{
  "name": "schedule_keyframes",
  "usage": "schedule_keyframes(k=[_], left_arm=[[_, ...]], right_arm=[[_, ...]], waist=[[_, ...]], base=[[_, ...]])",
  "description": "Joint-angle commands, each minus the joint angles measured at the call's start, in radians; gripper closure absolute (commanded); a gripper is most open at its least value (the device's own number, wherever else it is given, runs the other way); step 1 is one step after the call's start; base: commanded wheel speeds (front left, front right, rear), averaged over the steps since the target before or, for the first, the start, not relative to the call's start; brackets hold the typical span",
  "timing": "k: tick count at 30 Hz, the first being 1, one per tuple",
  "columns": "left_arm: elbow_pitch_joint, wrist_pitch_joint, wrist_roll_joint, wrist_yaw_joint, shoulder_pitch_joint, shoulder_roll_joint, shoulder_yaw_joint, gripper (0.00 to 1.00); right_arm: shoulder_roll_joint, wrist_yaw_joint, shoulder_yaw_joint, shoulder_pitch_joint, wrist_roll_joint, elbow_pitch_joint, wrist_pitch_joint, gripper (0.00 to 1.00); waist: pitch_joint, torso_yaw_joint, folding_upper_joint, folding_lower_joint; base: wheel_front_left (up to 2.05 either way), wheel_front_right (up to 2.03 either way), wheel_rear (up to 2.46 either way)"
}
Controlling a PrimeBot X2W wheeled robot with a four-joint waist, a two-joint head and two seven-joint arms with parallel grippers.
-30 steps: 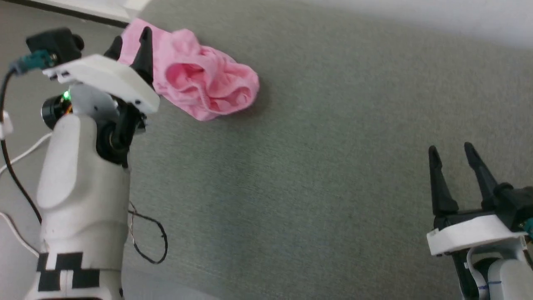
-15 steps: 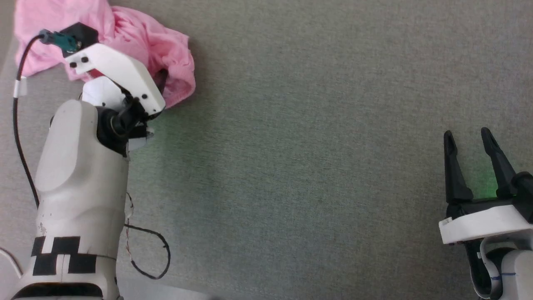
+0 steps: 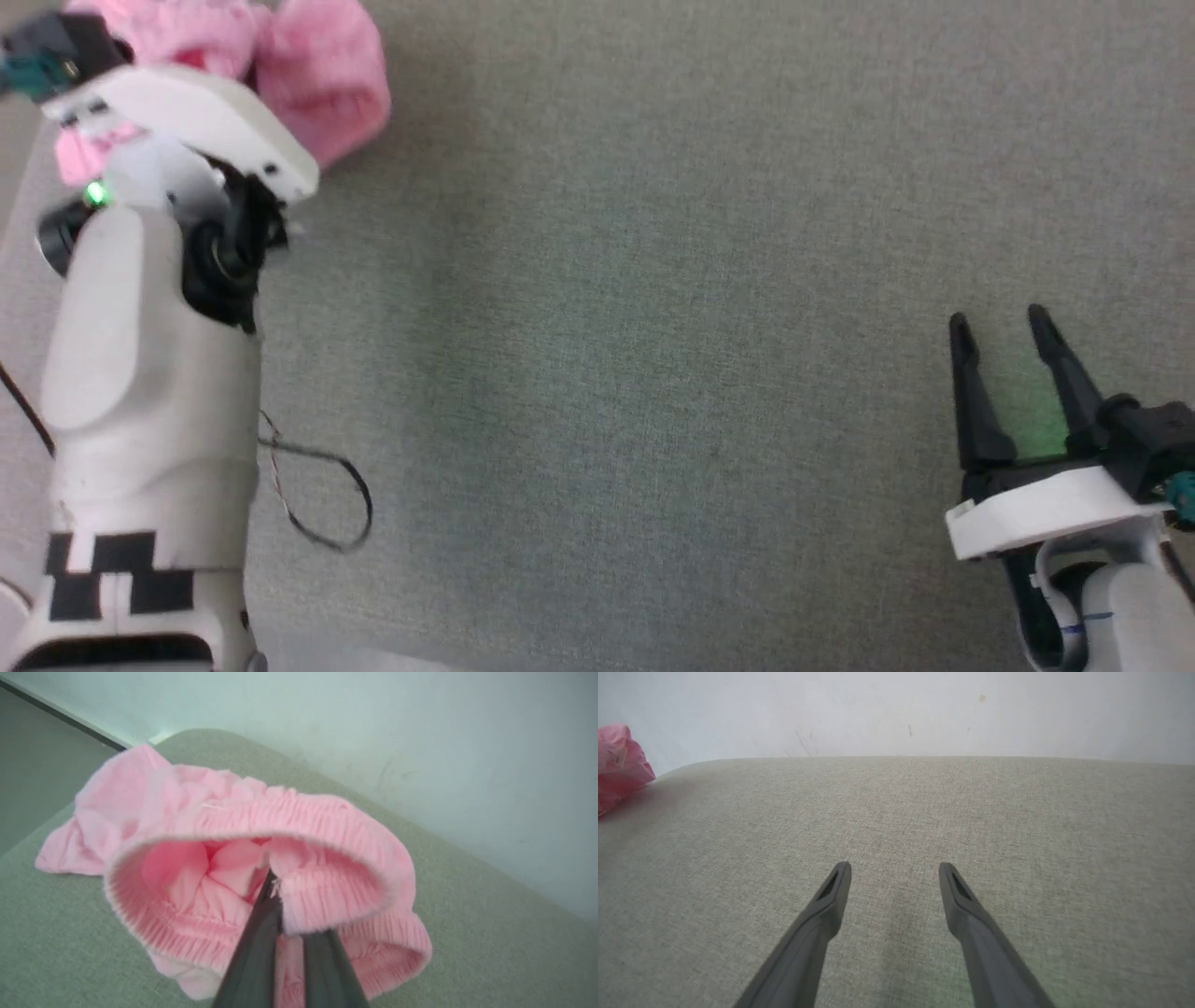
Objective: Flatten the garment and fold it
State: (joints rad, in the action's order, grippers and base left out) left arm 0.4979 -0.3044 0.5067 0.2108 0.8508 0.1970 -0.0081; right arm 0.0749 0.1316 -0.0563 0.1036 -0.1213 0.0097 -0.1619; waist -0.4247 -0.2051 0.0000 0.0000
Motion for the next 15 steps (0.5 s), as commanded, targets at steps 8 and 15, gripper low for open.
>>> schedule_keyframes(k=[8,15], left_arm=[[-0.076,0.127,0.017,-0.182,0.177,0.001,-0.057,1.00],[-0.086,0.058,0.057,-0.255,0.202,-0.064,-0.134,1.00]], right_arm=[[-0.023,-0.001,0.024,-0.003,-0.029,0.111,-0.047,0.00],[-0.024,-0.001,0.029,-0.022,-0.085,0.174,-0.072,0.00]], waist=[[0.243,0.082,0.0000,0.0000],[0.336,0.162,0.0000,0.0000]], base=[[0.00,0.00,0.00],[0.00,0.00,0.00]])
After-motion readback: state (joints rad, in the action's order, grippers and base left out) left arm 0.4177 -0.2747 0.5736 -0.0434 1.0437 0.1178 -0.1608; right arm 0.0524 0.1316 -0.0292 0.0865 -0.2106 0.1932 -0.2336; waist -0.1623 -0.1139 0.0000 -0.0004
